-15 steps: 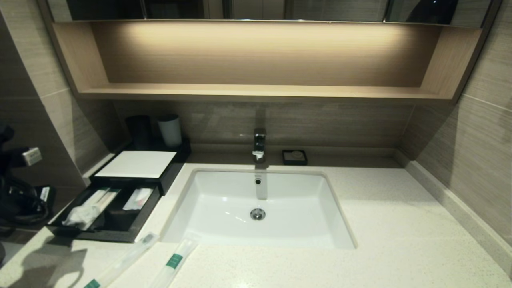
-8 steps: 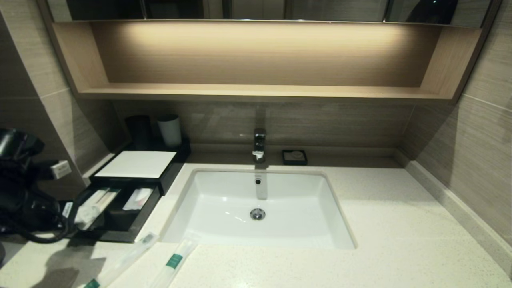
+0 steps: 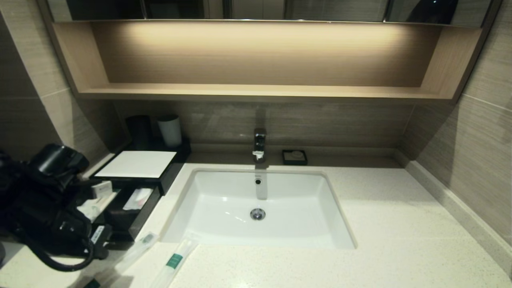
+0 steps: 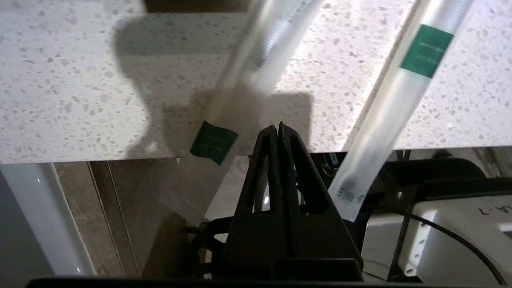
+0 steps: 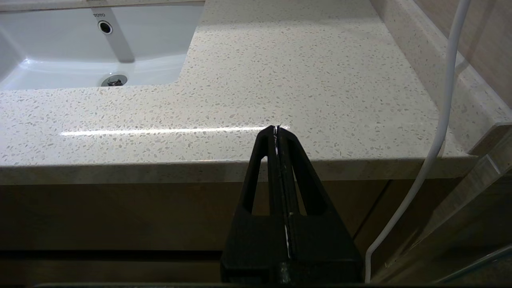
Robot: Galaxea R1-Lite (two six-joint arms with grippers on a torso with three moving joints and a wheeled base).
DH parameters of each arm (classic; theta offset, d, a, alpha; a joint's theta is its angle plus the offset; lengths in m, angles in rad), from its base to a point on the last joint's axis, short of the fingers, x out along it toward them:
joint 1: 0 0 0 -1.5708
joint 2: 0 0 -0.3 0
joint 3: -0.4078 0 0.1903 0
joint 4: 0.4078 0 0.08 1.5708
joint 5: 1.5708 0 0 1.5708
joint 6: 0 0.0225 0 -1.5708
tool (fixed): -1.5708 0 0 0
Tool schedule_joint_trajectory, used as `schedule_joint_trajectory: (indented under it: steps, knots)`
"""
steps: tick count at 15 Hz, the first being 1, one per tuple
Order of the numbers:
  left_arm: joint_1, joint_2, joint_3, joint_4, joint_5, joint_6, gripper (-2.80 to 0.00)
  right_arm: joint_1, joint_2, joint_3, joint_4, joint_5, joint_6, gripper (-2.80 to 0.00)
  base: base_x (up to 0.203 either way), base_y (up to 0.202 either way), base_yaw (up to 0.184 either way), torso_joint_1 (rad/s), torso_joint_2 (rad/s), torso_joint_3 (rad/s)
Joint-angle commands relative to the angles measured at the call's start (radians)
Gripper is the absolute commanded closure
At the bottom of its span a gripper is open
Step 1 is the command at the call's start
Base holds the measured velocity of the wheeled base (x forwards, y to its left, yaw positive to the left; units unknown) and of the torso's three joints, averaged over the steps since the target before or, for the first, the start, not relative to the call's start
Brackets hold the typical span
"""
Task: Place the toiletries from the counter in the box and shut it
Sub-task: Pick up the bathroom toiletry
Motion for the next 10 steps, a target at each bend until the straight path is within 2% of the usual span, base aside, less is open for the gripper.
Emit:
schedule_joint_trajectory:
  steps: [1,4,7,10]
  knots:
    - [-0.069,-0.014,-0.038,0.083,0.002,0.000,0.00,0.000,0.002,0.000,0.001,-0.001,0.001,0.00,0.000,0.000,0.000,0.000,0.00,0.000]
    - [-0.119,0.016,-0.114,0.220,0.003,0.012,0.00,0.000,0.002,0.000,0.001,-0.001,0.001,0.00,0.000,0.000,0.000,0.000,0.00,0.000]
    - [-0.130,0.089,-0.131,0.235,0.006,0.020,0.00,0.000,0.002,0.000,0.003,0.001,0.001,0.00,0.000,0.000,0.000,0.000,0.00,0.000]
    - [-0.129,0.158,-0.086,0.219,0.006,0.054,0.00,0.000,0.002,0.000,0.003,0.001,0.001,0.00,0.000,0.000,0.000,0.000,0.00,0.000]
